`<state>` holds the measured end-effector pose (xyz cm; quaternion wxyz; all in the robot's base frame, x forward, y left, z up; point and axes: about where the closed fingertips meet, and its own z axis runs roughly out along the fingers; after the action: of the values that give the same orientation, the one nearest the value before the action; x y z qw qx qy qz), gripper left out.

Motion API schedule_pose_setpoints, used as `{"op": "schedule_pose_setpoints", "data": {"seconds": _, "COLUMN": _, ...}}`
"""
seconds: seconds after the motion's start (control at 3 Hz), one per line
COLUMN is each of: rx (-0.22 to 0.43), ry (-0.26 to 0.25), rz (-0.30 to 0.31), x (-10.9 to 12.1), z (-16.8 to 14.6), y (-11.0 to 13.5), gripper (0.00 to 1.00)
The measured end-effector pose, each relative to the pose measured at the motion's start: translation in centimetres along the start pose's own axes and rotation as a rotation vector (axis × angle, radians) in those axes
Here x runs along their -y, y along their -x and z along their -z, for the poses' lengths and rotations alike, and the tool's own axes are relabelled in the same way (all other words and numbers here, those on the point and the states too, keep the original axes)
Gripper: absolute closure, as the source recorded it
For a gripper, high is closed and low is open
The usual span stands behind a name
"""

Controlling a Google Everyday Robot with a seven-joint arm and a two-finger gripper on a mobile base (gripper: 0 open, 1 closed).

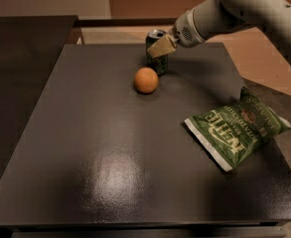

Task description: Move green can near orange

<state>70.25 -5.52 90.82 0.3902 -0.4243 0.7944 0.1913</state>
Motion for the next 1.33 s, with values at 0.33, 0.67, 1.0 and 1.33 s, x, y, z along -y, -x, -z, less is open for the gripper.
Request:
{"op": "schedule_pose_setpoints", "data": {"seconds": 0.33, "rx": 0.023, "ry": 0.010, "rz": -0.016, "x": -0.50, "z": 0.80, "y": -0.94, "gripper": 0.59}}
{"op": "schedule_pose_setpoints", "data": {"seconds": 0.67, "rx": 0.022, "ry": 0.013, "rz": -0.016, "x": -0.61, "z": 0.63, "y": -0.97, "gripper": 0.36}}
{"op": "schedule_pose_setpoints", "data": {"seconds": 1.0, "rx": 0.021, "ry": 0.017, "rz": -0.016, "x": -0.73, "z": 0.43, "y": -0.97, "gripper": 0.13}}
{"op": "schedule_pose_setpoints", "data": {"seconds": 1.33, "rx": 0.020, "ry": 0.021, "rz": -0.015, "x": -0.87, "z": 0.21, "y": -0.95, "gripper": 0.00}}
